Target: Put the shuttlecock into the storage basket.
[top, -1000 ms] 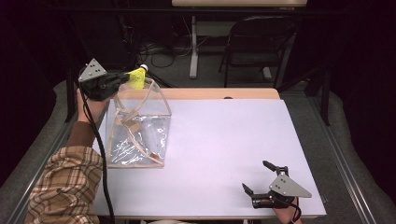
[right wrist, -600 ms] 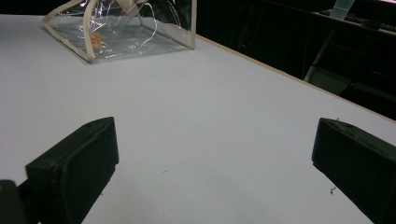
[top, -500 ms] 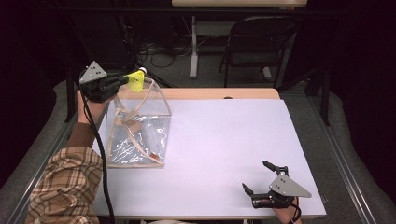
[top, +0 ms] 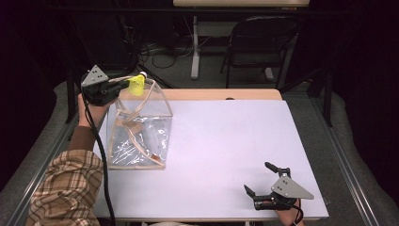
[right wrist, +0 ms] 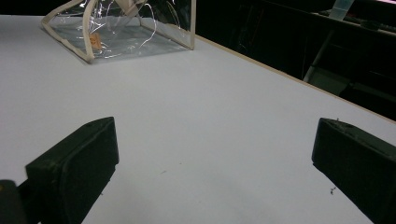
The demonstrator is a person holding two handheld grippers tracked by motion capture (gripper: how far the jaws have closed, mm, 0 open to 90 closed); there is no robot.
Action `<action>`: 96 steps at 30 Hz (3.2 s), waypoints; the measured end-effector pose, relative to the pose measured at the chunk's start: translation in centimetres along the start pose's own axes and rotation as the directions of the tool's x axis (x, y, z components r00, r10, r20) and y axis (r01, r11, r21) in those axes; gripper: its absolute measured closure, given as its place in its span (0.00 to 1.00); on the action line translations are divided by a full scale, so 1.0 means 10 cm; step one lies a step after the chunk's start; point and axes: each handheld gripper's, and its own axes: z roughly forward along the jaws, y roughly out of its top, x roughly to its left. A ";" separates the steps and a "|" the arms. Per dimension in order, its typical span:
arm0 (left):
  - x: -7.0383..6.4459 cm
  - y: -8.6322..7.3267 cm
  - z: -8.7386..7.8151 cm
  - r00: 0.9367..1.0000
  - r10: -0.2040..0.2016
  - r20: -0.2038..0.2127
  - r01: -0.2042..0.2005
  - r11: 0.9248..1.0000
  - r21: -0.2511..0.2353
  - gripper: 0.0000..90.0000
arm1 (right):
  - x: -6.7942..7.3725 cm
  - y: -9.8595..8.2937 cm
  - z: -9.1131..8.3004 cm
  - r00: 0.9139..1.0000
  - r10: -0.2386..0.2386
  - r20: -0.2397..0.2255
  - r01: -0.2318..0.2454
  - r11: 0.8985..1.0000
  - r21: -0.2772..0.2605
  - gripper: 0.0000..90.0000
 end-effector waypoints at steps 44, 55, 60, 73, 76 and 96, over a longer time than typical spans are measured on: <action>-0.02 -0.20 0.12 0.999 -0.020 0.027 0.019 0.997 0.068 1.00 | 0.00 0.00 0.00 1.000 -0.001 0.004 0.001 1.000 0.001 0.00; -0.02 -0.25 0.17 1.000 -0.015 0.022 0.013 0.996 0.093 0.99 | 0.00 0.00 0.00 1.000 -0.001 0.005 0.001 1.000 0.002 0.00; -0.03 -0.27 0.20 1.000 -0.016 0.021 0.014 0.995 0.103 0.99 | 0.00 0.00 0.00 1.000 -0.002 0.006 0.002 1.000 0.003 0.00; -0.04 -0.32 0.26 1.000 -0.023 0.018 0.020 0.991 0.130 0.99 | 0.00 0.00 0.00 1.000 -0.004 0.007 0.004 1.000 0.005 0.00; -0.04 -0.33 0.27 1.000 -0.023 0.021 0.020 0.990 0.139 0.99 | 0.00 0.00 0.00 1.000 -0.003 0.007 0.003 1.000 0.005 0.00; -0.04 -0.40 0.33 0.999 -0.037 0.026 0.032 0.984 0.176 0.99 | 0.00 0.00 0.01 1.000 -0.003 0.007 0.003 1.000 0.010 0.00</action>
